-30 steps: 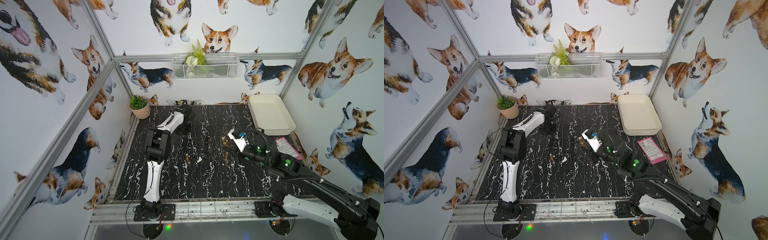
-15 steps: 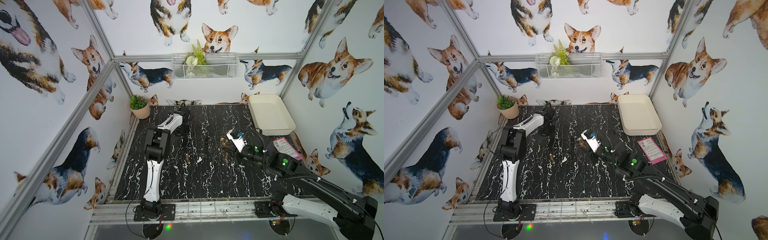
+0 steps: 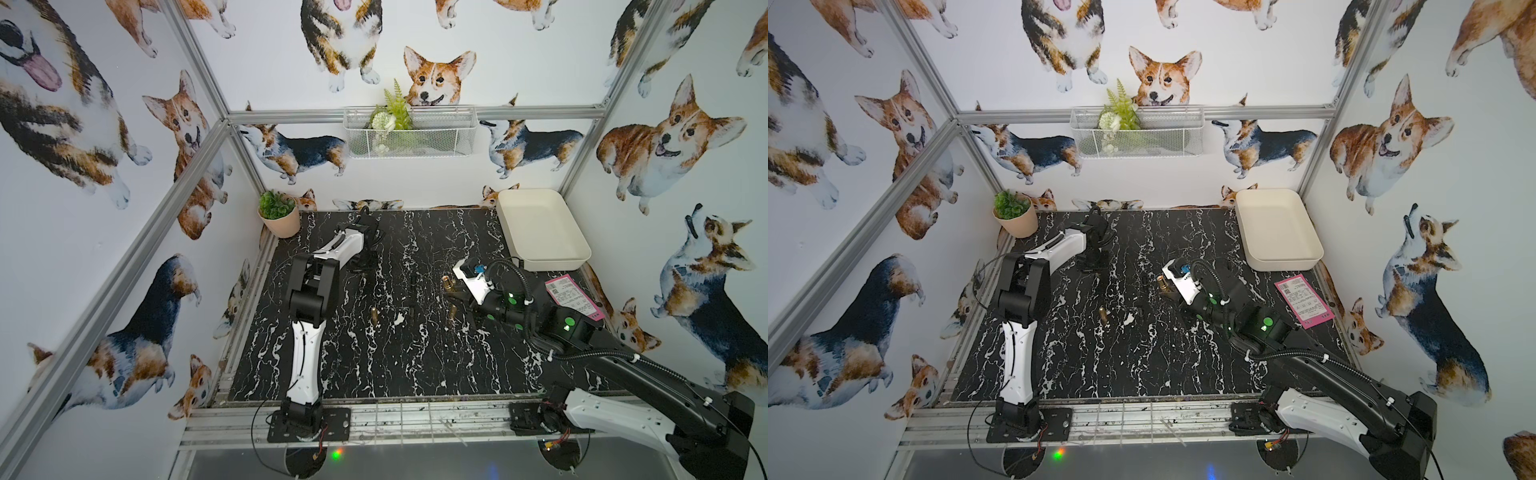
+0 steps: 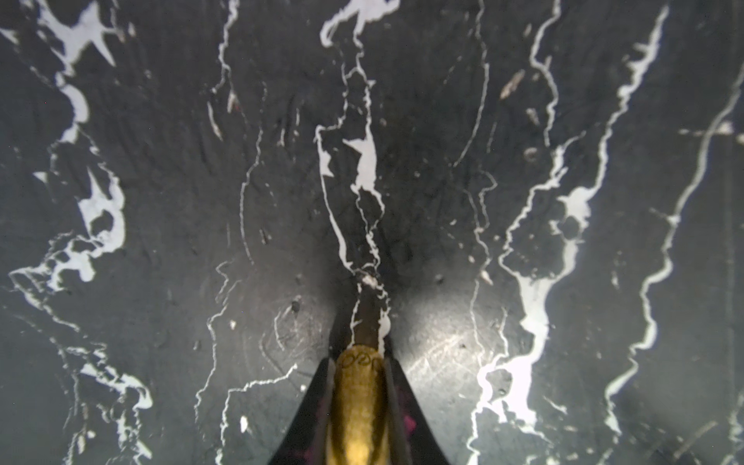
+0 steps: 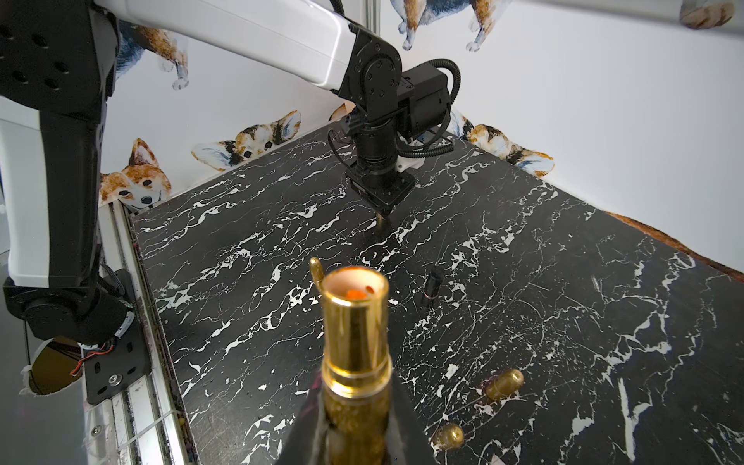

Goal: Open the lipstick cap
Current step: Place the cover at the center of the board.

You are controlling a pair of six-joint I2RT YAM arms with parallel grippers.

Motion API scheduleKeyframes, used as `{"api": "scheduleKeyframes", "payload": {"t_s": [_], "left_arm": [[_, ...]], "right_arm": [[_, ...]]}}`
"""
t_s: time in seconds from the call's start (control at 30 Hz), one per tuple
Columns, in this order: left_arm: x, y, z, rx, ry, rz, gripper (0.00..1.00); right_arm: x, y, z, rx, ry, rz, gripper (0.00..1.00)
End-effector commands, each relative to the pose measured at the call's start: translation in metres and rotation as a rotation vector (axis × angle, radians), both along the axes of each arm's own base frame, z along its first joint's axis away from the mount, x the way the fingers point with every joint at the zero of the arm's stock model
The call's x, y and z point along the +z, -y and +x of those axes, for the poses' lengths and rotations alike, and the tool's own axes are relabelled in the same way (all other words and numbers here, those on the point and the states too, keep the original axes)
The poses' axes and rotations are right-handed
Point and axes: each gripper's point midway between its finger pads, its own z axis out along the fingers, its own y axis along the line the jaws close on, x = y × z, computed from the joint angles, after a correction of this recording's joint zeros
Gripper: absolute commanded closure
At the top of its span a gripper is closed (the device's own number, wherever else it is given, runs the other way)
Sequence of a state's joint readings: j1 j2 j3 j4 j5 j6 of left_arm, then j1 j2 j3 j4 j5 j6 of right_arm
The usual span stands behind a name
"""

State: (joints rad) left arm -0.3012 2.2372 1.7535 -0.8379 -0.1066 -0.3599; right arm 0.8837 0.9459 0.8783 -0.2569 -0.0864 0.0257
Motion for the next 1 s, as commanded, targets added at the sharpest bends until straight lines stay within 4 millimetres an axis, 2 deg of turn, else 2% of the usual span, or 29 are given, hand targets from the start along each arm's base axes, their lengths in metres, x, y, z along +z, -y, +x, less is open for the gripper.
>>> {"api": "scheduleKeyframes", "payload": {"t_s": [0.0, 0.1, 0.3, 0.47, 0.53, 0.67, 0.73, 0.8, 0.87, 0.97], "left_arm": [[-0.005, -0.004, -0.006, 0.023, -0.028, 0.002, 0.68], [-0.006, -0.004, -0.007, 0.028, -0.031, 0.007, 0.63], [-0.006, -0.005, -0.008, 0.025, -0.038, 0.014, 0.62], [0.007, -0.007, -0.006, 0.031, -0.016, 0.018, 0.57], [0.027, -0.005, -0.004, 0.026, 0.010, 0.007, 0.55], [0.092, 0.000, -0.005, -0.008, 0.081, -0.039, 0.43], [0.127, 0.004, -0.011, -0.030, 0.096, -0.078, 0.42], [0.149, 0.012, -0.019, -0.048, 0.103, -0.133, 0.42], [0.181, 0.036, -0.038, -0.090, 0.103, -0.276, 0.42], [0.210, 0.069, -0.068, -0.162, 0.100, -0.405, 0.42]], "right_arm": [[0.000, -0.001, 0.001, -0.006, 0.000, 0.007, 1.00], [0.000, 0.000, 0.001, -0.008, -0.001, 0.005, 1.00], [-0.001, -0.001, 0.002, -0.011, -0.002, 0.002, 1.00], [0.001, 0.000, 0.002, -0.013, 0.000, 0.003, 1.00], [0.003, 0.001, 0.002, -0.015, 0.005, 0.002, 1.00], [0.003, 0.003, 0.002, -0.014, 0.015, -0.010, 1.00], [0.002, 0.003, 0.003, -0.016, 0.024, -0.018, 1.00], [0.002, 0.002, 0.005, -0.018, 0.032, -0.020, 1.00], [0.002, 0.001, 0.008, -0.022, 0.043, -0.021, 1.00], [0.003, -0.003, 0.011, -0.020, 0.057, -0.027, 1.00]]}}
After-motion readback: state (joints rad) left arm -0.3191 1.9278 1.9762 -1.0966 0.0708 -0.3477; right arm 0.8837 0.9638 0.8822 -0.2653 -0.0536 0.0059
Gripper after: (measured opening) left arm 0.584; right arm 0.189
